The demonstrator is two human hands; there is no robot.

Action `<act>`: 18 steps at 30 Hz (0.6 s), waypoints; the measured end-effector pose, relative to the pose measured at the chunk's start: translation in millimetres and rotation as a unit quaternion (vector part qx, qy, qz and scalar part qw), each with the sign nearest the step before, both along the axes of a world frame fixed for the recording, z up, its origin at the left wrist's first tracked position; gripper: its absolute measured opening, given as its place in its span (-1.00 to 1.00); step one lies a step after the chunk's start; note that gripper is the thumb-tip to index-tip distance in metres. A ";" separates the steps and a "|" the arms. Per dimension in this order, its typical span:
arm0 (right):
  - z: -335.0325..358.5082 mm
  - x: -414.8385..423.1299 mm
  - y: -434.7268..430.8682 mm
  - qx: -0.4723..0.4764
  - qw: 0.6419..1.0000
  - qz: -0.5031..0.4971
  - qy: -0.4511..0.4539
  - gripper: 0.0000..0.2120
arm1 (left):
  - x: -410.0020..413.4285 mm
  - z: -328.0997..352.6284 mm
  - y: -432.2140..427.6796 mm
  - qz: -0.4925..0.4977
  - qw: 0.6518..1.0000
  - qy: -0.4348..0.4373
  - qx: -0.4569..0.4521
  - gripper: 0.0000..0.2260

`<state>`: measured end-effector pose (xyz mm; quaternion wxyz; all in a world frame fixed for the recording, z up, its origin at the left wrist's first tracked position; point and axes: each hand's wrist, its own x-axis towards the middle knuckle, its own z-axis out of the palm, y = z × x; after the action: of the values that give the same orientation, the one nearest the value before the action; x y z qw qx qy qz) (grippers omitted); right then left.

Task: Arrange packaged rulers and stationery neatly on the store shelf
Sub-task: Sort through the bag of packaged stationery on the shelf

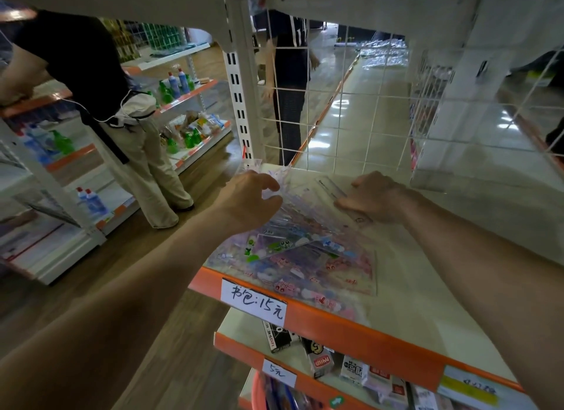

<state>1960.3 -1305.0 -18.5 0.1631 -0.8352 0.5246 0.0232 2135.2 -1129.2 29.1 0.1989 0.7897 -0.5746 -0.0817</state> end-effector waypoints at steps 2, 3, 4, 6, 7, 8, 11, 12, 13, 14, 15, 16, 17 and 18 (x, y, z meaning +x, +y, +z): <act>-4.2 5.5 -5.0 -0.004 1.000 0.015 0.003 -0.30 | -0.8 -0.2 -3.8 -0.008 1.000 0.000 -0.004 -0.74; -6.6 6.7 -11.5 -0.004 1.000 0.015 0.012 -0.35 | -0.6 -0.3 -5.5 -0.011 1.000 0.000 -0.006 -0.74; -7.8 6.7 -17.9 -0.002 1.000 0.014 0.019 -0.41 | 0.1 -0.5 -6.7 -0.011 1.000 0.001 -0.008 -0.74; -11.1 3.1 -31.6 -0.004 1.000 0.004 -0.005 -0.55 | 1.5 -0.6 -8.5 -0.011 1.000 0.002 -0.008 -0.74; -13.5 0.7 -37.8 -0.011 0.999 -0.004 -0.040 -0.63 | 2.5 -0.3 -9.5 -0.013 1.000 0.000 -0.007 -0.74; -15.5 -1.8 -41.8 -0.017 0.997 -0.014 -0.074 -0.66 | 3.2 0.1 -9.9 -0.016 1.000 0.000 -0.004 -0.74; -15.9 -3.5 -45.6 -0.023 0.992 -0.039 -0.117 -0.70 | 7.2 2.1 -9.4 -0.008 1.000 0.003 0.000 -0.73; -12.3 -3.0 -43.3 -0.027 0.992 -0.039 -0.116 -0.76 | 9.4 2.0 -8.7 -0.003 1.000 0.003 0.003 -0.73; -8.9 -3.1 -40.6 -0.039 0.991 -0.038 -0.119 -0.84 | 11.2 1.7 -7.5 0.001 1.000 0.004 0.004 -0.73; -4.5 -3.4 -36.6 -0.058 0.990 -0.040 -0.122 -0.92 | 13.1 1.2 -6.2 0.007 1.000 0.004 0.004 -0.73; -1.5 -3.2 -32.4 -0.079 0.988 -0.038 -0.124 -0.99 | 14.5 1.0 -5.5 0.010 1.000 0.003 0.001 -0.72; 2.7 -3.0 -26.0 -0.100 0.987 -0.029 -0.123 -0.97 | 14.9 0.8 -4.4 0.010 1.000 -0.002 -0.004 -0.72; 8.0 -1.3 -18.4 -0.109 0.986 -0.012 -0.125 -0.94 | 14.0 1.4 -3.5 0.008 1.000 -0.010 -0.015 -0.70; 16.3 1.8 -9.0 -0.099 0.985 0.014 -0.141 -0.94 | 12.3 2.9 -2.8 0.002 0.999 -0.023 -0.032 -0.67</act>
<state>1962.2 -1313.9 -2.3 0.1515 -0.8496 0.4840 -0.1446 2147.5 -1132.0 32.0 0.2110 0.7860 -0.5794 -0.0448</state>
